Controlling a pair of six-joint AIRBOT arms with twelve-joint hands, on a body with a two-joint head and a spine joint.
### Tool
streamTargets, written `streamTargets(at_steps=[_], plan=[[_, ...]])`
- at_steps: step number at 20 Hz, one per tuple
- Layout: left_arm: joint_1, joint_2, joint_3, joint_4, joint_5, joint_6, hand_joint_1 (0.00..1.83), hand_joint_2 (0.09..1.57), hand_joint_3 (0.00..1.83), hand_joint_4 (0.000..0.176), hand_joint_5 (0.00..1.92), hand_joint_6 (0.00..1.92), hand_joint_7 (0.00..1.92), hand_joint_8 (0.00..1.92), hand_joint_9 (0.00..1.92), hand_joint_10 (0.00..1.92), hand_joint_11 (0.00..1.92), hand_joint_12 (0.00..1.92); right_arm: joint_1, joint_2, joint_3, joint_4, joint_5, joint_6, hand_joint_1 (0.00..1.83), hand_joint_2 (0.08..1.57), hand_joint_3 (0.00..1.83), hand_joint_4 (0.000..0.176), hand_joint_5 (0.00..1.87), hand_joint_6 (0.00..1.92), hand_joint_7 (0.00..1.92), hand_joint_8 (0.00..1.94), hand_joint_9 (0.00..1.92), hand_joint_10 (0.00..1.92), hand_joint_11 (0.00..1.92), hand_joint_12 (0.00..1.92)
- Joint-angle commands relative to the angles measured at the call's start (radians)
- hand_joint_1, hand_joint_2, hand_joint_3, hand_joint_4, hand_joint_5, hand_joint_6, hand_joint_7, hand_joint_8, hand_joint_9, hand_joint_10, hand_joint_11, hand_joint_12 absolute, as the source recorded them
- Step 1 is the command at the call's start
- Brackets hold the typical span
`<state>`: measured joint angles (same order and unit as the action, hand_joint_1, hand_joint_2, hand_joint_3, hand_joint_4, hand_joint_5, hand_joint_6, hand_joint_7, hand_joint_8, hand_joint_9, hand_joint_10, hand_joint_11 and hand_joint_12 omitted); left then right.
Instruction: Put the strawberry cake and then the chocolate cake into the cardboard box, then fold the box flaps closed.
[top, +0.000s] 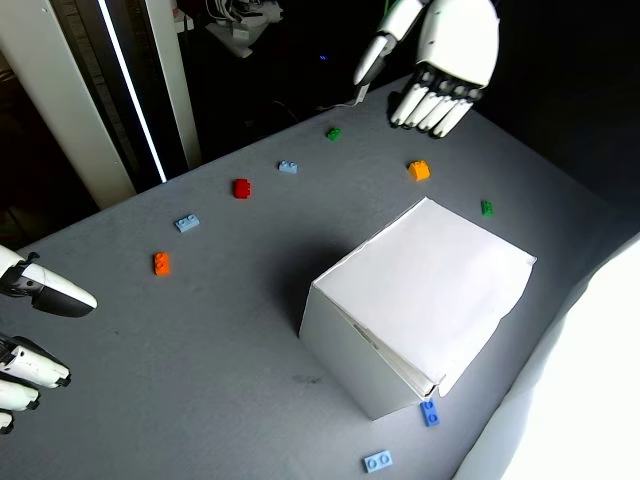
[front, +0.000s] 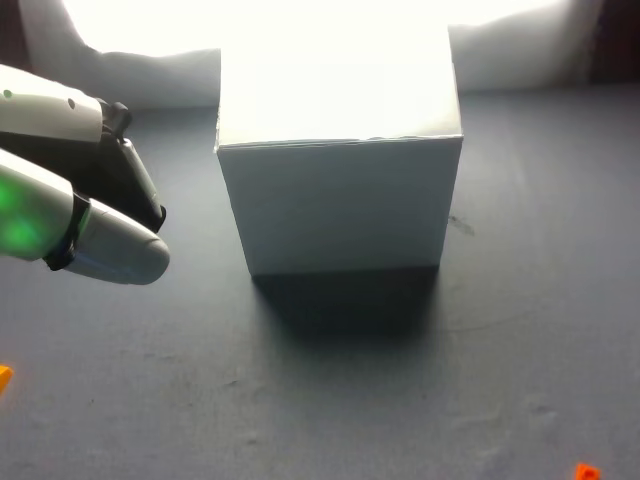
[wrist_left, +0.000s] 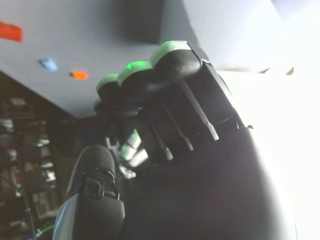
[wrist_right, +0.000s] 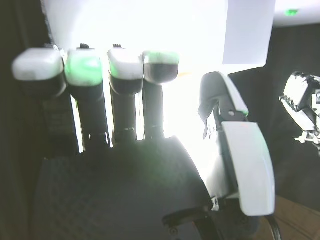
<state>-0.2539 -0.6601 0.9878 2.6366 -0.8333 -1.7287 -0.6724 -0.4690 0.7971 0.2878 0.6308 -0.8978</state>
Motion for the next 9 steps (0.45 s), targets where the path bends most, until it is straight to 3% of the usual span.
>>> streamTargets(at_steps=[1, 3, 6, 9], plan=[[-0.012, 0.011, 0.001, -0.03, 0.063, -0.002, 0.17, 1.31, 0.0, 0.0, 0.9, 1.71, 1.08, 1.6, 1.08, 1.79, 0.96, 1.92, 0.001, 0.019, 0.0, 0.012, 0.111, -0.005, 0.07, 1.34, 0.01, 0.0, 1.08, 1.74, 1.25, 1.76, 1.23, 1.92, 1.14, 1.92], [-0.011, 0.01, 0.003, -0.033, 0.062, -0.004, 0.15, 1.34, 0.01, 0.0, 0.88, 1.78, 1.03, 1.67, 1.03, 1.85, 0.94, 1.92, -0.002, 0.022, -0.001, 0.012, 0.113, -0.006, 0.04, 1.38, 0.02, 0.0, 1.08, 1.78, 1.24, 1.78, 1.24, 1.92, 1.21, 1.92], [-0.008, 0.011, 0.006, -0.037, 0.062, -0.004, 0.16, 1.35, 0.0, 0.0, 0.9, 1.71, 1.07, 1.64, 1.07, 1.83, 0.95, 1.92, -0.007, 0.024, -0.003, 0.011, 0.113, -0.015, 0.08, 1.4, 0.02, 0.0, 1.1, 1.8, 1.25, 1.77, 1.25, 1.92, 1.29, 1.92], [-0.009, 0.011, 0.005, -0.042, 0.062, -0.004, 0.16, 1.34, 0.0, 0.0, 0.89, 1.74, 1.08, 1.66, 1.07, 1.87, 0.96, 1.92, -0.012, 0.026, -0.006, 0.01, 0.113, -0.016, 0.04, 1.42, 0.03, 0.0, 1.1, 1.78, 1.24, 1.77, 1.24, 1.92, 1.26, 1.92]])
